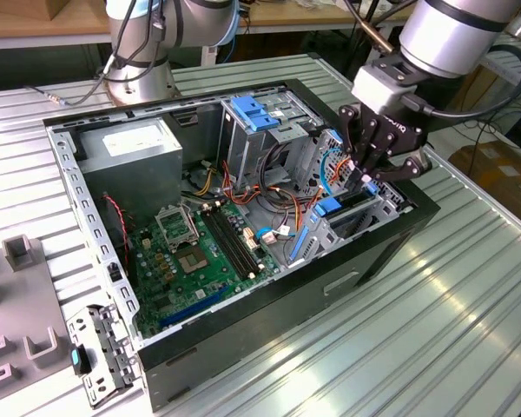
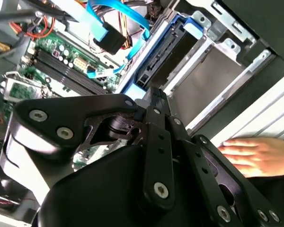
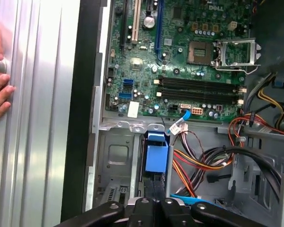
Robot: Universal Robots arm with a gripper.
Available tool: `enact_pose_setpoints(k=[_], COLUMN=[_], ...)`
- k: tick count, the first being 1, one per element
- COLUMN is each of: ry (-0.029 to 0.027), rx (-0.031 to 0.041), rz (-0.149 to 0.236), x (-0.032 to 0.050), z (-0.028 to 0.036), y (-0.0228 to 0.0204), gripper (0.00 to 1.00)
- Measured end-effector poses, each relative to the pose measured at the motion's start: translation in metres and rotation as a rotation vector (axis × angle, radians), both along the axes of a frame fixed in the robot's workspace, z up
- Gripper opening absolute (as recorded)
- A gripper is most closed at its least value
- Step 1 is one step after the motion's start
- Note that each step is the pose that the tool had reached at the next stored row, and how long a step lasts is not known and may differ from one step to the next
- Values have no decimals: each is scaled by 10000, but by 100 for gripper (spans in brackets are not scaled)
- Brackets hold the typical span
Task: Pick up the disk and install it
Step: 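Insert the first disk wire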
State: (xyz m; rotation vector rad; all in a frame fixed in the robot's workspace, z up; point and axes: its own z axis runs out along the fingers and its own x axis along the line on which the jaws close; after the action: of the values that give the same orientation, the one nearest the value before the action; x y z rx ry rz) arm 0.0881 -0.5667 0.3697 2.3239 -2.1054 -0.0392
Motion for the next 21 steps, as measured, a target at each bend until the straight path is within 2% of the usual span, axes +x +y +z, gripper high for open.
enact_pose_setpoints(k=[1, 4, 6, 9, 13, 18, 21], ry=[5, 78, 81, 82, 83, 84, 84], rx=[-1, -1, 0, -5, -5, -5, -4], rz=[26, 252, 311, 366, 427, 504, 562], x=[10, 50, 86, 230, 371, 509, 554], z=[4, 57, 56, 58, 58, 58, 58], y=[0, 8, 15, 37, 58, 79, 92], gripper=[11, 11, 11, 11, 11, 11, 11])
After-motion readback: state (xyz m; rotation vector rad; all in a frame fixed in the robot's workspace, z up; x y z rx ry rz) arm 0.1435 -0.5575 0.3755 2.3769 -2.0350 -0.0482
